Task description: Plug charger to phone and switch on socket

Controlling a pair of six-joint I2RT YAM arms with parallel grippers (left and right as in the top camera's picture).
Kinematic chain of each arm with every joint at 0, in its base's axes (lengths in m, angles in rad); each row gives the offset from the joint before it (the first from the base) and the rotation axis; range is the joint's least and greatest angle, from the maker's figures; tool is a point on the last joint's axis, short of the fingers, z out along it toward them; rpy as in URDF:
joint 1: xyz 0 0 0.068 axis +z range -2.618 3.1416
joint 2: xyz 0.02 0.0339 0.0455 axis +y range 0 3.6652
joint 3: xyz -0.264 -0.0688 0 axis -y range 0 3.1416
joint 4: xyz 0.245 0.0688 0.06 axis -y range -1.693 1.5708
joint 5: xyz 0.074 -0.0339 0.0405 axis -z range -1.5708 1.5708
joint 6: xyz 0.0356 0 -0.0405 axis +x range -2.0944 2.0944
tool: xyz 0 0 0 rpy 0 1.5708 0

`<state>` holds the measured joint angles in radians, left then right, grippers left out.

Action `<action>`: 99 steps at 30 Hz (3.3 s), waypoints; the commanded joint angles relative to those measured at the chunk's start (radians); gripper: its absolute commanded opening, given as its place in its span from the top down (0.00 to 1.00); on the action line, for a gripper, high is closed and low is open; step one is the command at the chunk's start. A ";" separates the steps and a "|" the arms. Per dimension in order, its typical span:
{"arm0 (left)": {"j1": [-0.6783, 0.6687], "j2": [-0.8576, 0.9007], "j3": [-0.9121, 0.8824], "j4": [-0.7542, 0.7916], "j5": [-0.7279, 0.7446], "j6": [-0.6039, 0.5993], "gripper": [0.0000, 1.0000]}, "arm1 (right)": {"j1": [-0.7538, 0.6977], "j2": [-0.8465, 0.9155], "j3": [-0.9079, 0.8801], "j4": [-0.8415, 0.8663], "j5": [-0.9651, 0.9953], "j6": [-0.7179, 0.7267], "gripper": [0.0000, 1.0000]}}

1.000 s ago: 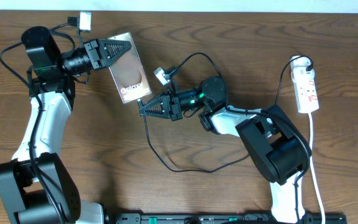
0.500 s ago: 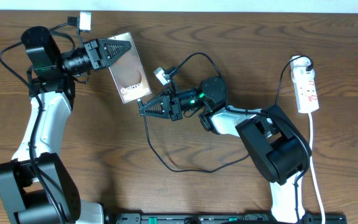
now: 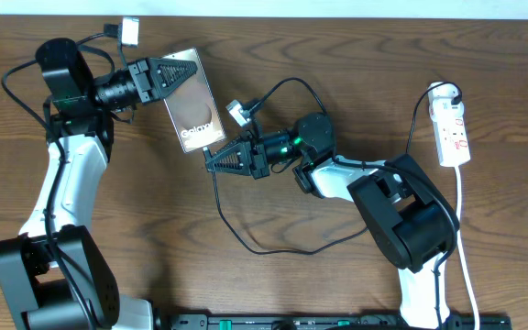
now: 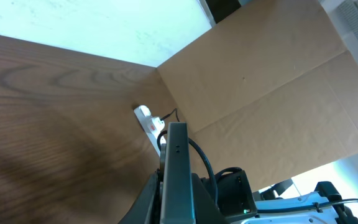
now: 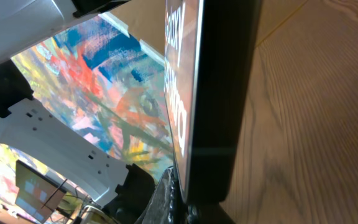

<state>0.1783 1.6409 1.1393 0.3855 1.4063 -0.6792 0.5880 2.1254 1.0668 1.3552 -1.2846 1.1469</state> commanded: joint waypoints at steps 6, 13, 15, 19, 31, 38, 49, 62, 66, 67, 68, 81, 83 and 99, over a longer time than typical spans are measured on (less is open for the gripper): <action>-0.008 0.000 0.007 0.004 0.021 0.007 0.92 | 0.003 0.006 0.016 0.006 0.037 -0.011 0.99; -0.007 0.000 0.007 0.004 0.022 0.010 0.93 | 0.002 0.006 0.016 0.006 0.037 -0.011 0.99; -0.007 0.000 0.007 0.004 0.022 0.010 0.93 | 0.001 0.006 0.016 0.006 0.037 -0.011 0.99; -0.007 0.000 0.007 0.004 0.022 0.010 0.93 | -0.002 0.006 0.016 0.006 0.037 -0.011 0.99; -0.007 0.000 0.007 0.004 0.044 0.032 0.93 | -0.006 0.006 0.016 0.007 0.037 -0.011 0.99; -0.007 0.000 0.007 0.004 0.045 0.032 0.93 | -0.008 0.006 0.016 0.007 0.037 -0.011 0.99; -0.007 0.000 0.007 0.004 0.048 0.032 0.92 | -0.012 0.006 0.016 0.006 0.036 -0.011 0.99; -0.003 0.000 0.007 0.004 0.048 0.032 0.93 | -0.014 0.006 0.016 0.006 0.027 -0.011 0.99; 0.004 0.000 0.007 0.004 0.048 0.032 0.93 | -0.019 0.006 0.016 0.006 0.026 -0.011 0.99; 0.005 0.000 0.007 0.004 0.049 0.032 0.93 | -0.019 0.006 0.016 0.006 0.026 -0.011 0.99; 0.005 0.000 0.007 0.004 0.050 0.032 0.93 | -0.020 0.006 0.016 0.006 0.026 -0.011 0.99; 0.004 0.000 0.007 0.003 0.052 0.032 0.93 | -0.020 0.006 0.016 0.006 0.037 -0.011 0.99; 0.004 0.000 0.007 0.003 0.060 0.033 0.92 | -0.019 0.006 0.016 0.006 0.044 -0.011 0.99; -0.007 0.000 -0.029 0.004 0.097 0.077 0.93 | -0.017 0.006 0.016 0.006 0.125 -0.006 0.99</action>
<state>0.1802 1.6409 1.1351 0.3912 1.4372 -0.6201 0.5793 2.1273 1.0668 1.3544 -1.2732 1.1469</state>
